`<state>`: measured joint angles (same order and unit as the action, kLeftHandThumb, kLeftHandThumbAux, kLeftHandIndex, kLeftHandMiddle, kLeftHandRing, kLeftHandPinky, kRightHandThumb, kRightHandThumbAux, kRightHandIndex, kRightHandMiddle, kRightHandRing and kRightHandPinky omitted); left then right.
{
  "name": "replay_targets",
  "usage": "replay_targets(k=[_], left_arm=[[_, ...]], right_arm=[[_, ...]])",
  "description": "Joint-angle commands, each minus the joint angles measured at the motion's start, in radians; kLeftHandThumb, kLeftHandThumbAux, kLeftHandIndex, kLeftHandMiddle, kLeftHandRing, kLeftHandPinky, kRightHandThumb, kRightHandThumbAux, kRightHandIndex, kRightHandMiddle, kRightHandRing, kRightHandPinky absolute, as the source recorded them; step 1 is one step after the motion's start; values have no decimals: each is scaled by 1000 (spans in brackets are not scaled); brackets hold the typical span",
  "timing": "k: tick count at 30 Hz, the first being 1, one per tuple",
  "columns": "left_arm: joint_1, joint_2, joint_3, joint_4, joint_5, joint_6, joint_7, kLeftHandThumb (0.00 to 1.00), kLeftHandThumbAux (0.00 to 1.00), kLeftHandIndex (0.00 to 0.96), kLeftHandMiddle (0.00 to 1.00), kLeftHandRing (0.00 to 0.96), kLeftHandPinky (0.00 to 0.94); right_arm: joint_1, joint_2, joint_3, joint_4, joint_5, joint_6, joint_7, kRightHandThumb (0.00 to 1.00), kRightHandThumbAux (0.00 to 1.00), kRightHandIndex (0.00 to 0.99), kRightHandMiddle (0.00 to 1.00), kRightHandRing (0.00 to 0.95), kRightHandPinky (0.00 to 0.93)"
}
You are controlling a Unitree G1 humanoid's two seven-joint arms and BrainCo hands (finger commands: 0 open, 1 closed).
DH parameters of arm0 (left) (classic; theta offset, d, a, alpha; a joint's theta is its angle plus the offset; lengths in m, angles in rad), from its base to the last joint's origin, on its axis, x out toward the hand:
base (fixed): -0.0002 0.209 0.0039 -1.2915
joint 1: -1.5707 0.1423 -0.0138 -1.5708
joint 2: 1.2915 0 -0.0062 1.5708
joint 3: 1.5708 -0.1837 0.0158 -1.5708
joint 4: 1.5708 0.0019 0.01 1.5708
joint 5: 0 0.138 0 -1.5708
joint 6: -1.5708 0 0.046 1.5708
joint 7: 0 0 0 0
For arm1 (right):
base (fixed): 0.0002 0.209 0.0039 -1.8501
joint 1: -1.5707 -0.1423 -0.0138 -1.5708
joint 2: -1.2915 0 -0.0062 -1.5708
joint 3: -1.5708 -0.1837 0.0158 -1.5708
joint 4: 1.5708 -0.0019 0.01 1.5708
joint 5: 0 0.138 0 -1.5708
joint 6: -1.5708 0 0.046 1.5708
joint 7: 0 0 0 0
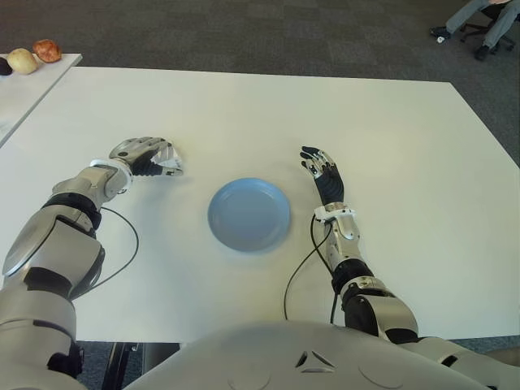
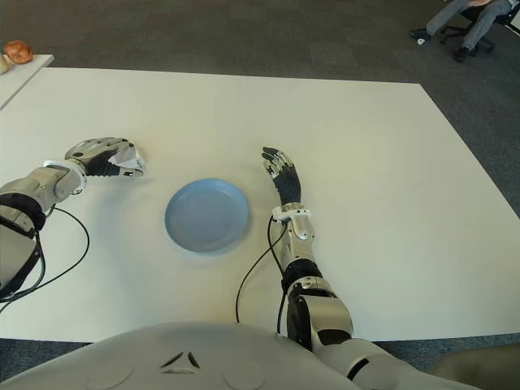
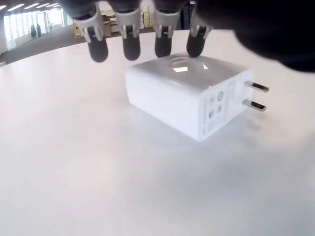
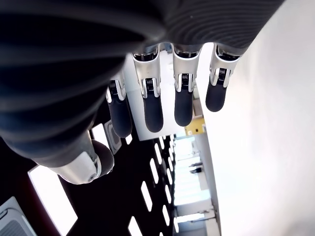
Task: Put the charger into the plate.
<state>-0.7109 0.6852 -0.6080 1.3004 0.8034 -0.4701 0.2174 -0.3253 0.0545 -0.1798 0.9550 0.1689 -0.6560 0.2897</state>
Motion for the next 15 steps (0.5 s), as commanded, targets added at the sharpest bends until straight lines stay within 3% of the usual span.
replay_targets(k=[1, 8, 15], left_arm=[[26, -15, -10, 16, 7, 6, -9, 396, 175, 0, 0, 0, 0], [39, -16, -2, 17, -4, -2, -3, 370, 198, 0, 0, 0, 0], [73, 2, -15, -7, 5, -60, 39, 348, 224, 0, 0, 0, 0]], right_arm=[[88, -1, -12, 48, 12, 45, 2, 58, 647, 253, 244, 190, 180], [84, 0, -11, 51, 10, 45, 2, 33, 645, 246, 238, 187, 177], [81, 3, -10, 51, 8, 49, -7, 5, 626, 235, 227, 176, 164]])
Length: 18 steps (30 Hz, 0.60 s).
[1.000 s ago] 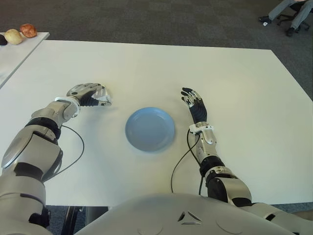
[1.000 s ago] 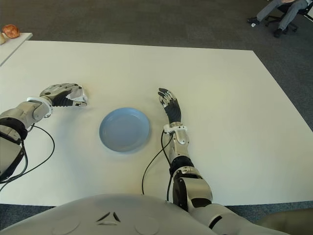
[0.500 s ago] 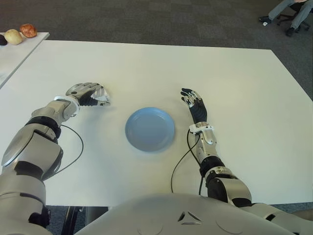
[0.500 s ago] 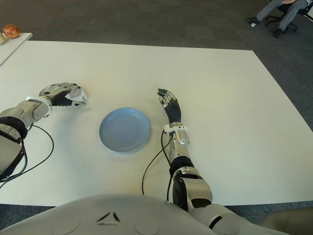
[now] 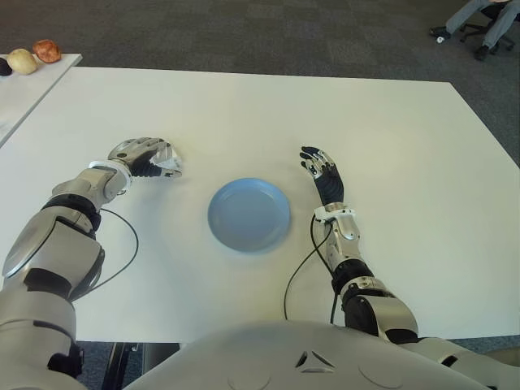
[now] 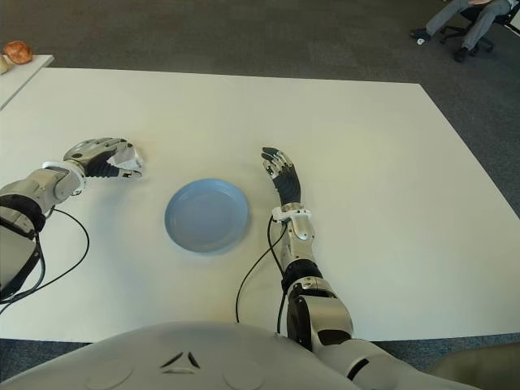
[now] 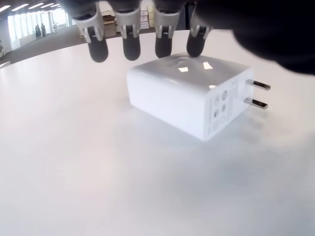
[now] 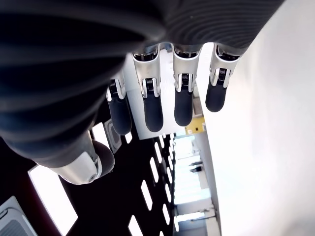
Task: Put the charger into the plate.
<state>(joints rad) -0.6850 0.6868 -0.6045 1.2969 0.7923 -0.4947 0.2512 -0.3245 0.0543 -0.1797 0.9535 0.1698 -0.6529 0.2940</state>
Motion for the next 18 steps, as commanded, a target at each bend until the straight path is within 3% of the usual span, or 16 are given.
replay_targets(k=[1, 9, 13, 18], left_arm=[[49, 2, -21, -6, 19, -41, 9, 346, 225, 0, 0, 0, 0], [90, 45, -83, -92, 86, -125, 98, 324, 232, 0, 0, 0, 0], [145, 120, -79, -242, 91, -197, 107, 299, 224, 0, 0, 0, 0], [188, 172, -56, -347, 87, -227, 91, 269, 212, 0, 0, 0, 0]], right_arm=[[80, 4, -10, 52, 7, 46, -12, 3, 624, 234, 226, 175, 162], [72, 2, -13, 55, 15, 68, -5, 0, 613, 221, 239, 184, 167], [68, 1, -14, 58, 16, 75, -4, 0, 609, 221, 246, 190, 169], [64, 0, -16, 60, 18, 79, -1, 0, 606, 217, 246, 191, 166]])
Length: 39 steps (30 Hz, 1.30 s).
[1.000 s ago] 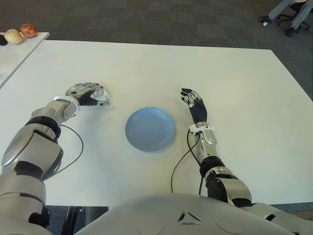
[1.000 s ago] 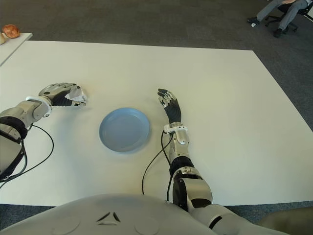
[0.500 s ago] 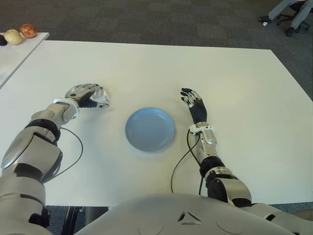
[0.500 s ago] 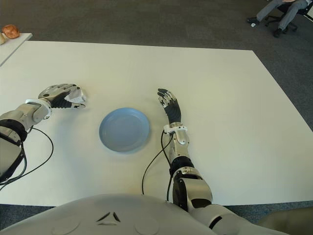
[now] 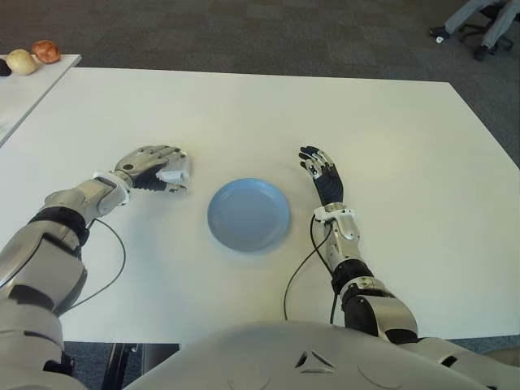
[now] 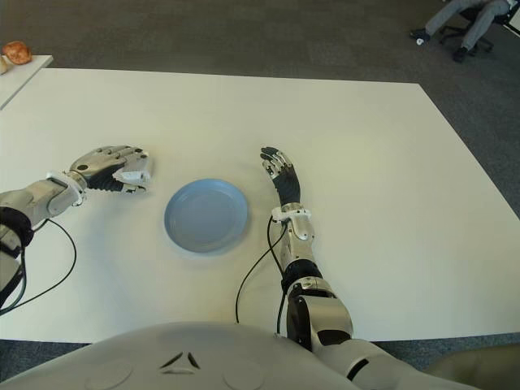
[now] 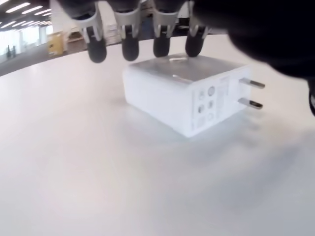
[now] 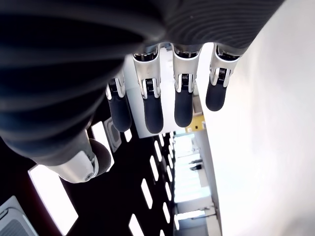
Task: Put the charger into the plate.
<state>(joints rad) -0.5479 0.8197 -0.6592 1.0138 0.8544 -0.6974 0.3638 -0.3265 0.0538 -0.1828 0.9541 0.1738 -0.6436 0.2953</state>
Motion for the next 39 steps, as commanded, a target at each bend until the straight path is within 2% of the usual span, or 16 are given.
replay_targets(k=[1, 15, 29, 39], left_arm=[[56, 43, 1, -71, 25, -26, -22, 260, 210, 0, 0, 0, 0], [180, 109, 72, -242, -11, -99, -37, 256, 239, 0, 0, 0, 0], [288, 140, 160, -382, -7, -96, -49, 263, 224, 0, 0, 0, 0], [321, 139, 186, -413, 29, -78, -36, 253, 219, 0, 0, 0, 0]], right_arm=[[66, 0, -13, 59, 14, 71, -1, 0, 606, 217, 246, 191, 167], [59, -1, -18, 69, 14, 68, 0, 0, 606, 218, 254, 198, 171], [56, -4, -19, 75, 13, 64, 6, 0, 602, 218, 256, 200, 169], [52, -7, -24, 82, 13, 64, 13, 0, 609, 213, 262, 207, 178]])
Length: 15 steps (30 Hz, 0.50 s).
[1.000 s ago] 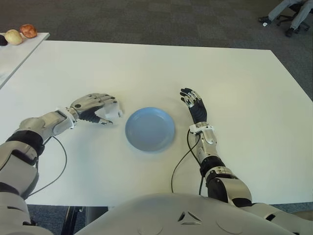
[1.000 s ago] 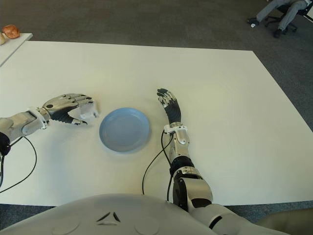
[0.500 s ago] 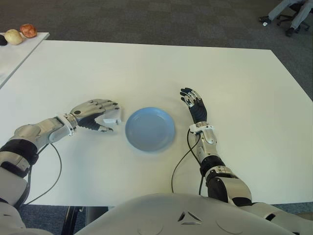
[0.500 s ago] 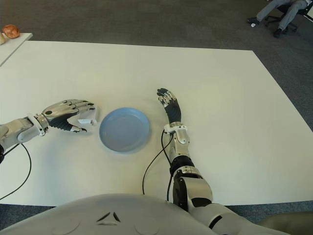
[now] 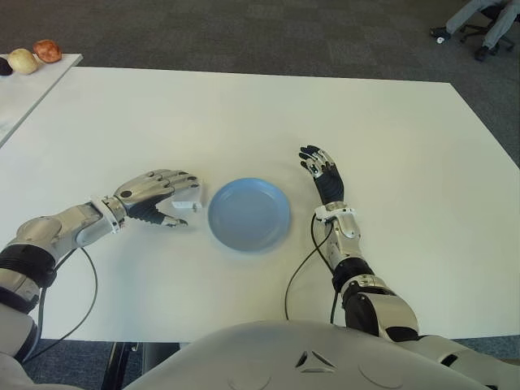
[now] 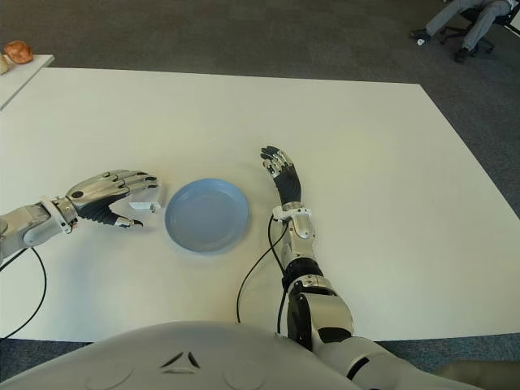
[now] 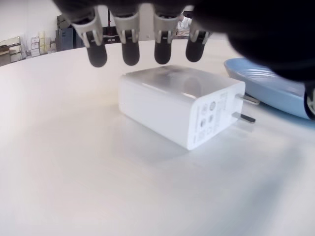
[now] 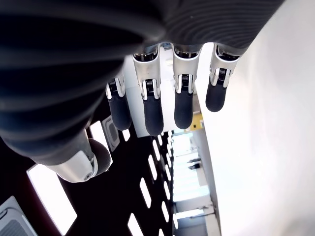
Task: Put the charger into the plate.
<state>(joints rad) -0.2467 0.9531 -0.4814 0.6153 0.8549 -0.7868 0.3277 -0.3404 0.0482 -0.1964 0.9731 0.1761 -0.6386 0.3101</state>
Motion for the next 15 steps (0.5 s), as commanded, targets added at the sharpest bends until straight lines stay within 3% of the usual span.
replay_targets(k=[1, 15], left_arm=[[21, 4, 9, -16, 31, 13, 0, 251, 220, 0, 0, 0, 0], [25, -2, 12, -34, 39, 47, -28, 260, 227, 0, 0, 0, 0]], right_arm=[[65, -2, -11, 65, 11, 59, -1, 0, 610, 213, 263, 208, 177], [66, -10, -17, 69, 10, 48, 9, 0, 609, 204, 274, 219, 181]])
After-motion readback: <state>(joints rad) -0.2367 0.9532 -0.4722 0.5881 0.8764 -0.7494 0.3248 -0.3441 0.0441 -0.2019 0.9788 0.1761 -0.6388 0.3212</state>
